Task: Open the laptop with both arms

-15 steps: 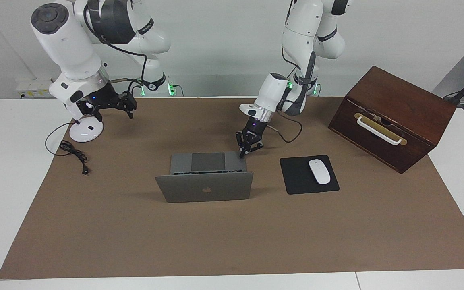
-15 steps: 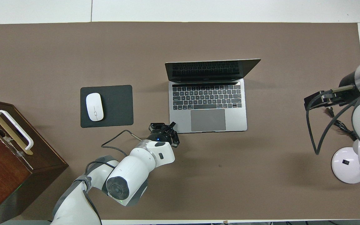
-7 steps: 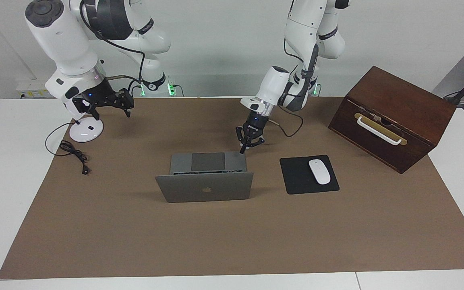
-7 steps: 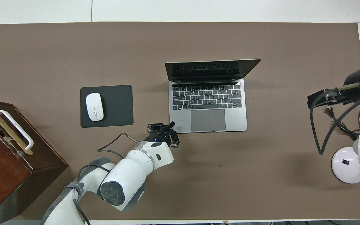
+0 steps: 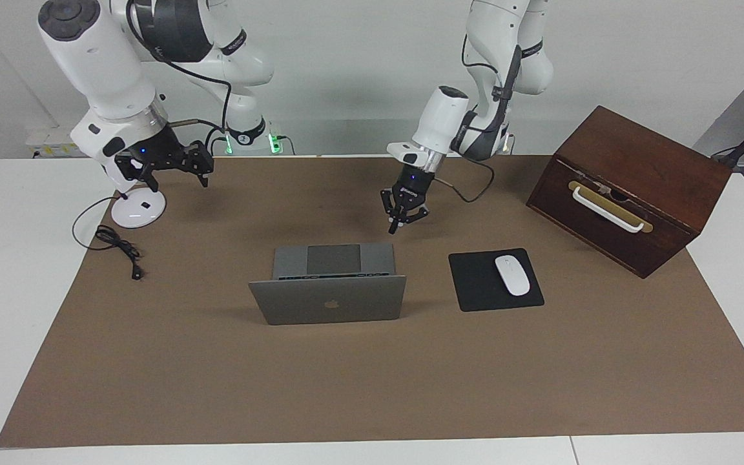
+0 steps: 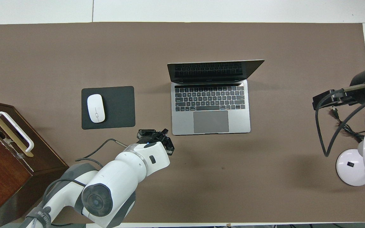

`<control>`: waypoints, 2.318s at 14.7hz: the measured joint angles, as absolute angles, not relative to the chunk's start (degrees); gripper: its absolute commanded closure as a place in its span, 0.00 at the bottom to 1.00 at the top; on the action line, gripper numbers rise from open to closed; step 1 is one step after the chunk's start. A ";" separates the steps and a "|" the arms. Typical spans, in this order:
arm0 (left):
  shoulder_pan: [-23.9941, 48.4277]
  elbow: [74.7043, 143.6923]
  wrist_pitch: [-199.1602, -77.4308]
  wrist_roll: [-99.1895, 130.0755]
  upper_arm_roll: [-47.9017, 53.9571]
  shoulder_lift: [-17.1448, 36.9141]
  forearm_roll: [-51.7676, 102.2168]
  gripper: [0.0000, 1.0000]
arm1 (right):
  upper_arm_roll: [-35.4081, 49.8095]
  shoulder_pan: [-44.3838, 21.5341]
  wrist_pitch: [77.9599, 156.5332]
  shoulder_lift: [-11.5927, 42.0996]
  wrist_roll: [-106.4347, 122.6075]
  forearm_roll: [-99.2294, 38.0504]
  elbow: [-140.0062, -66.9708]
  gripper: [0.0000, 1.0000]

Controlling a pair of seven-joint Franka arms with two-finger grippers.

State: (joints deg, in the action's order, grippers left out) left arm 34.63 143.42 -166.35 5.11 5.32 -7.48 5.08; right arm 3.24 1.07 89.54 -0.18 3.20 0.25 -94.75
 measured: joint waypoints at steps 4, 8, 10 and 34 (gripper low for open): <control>29.68 135.70 -141.57 4.93 5.11 -14.12 4.96 1.00 | 3.24 1.07 89.54 -0.18 3.20 0.25 -94.75 0.00; 26.15 130.10 -127.76 4.57 5.03 -16.58 2.78 1.00 | 3.24 1.07 89.54 -0.18 3.20 0.25 -94.75 0.00; 24.37 128.02 -123.46 3.49 5.01 -16.70 2.01 1.00 | 3.24 1.07 89.54 -0.18 3.20 0.25 -94.75 0.00; 0.16 117.08 -107.68 0.46 4.48 -16.31 1.75 0.00 | 3.45 0.99 89.54 -0.18 3.20 0.18 -94.75 0.00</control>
State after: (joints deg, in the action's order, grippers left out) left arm 0.16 117.08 -107.68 0.46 4.48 -16.31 1.75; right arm 3.45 0.99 89.54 -0.18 3.20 0.18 -94.75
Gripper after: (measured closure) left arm 0.000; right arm 0.000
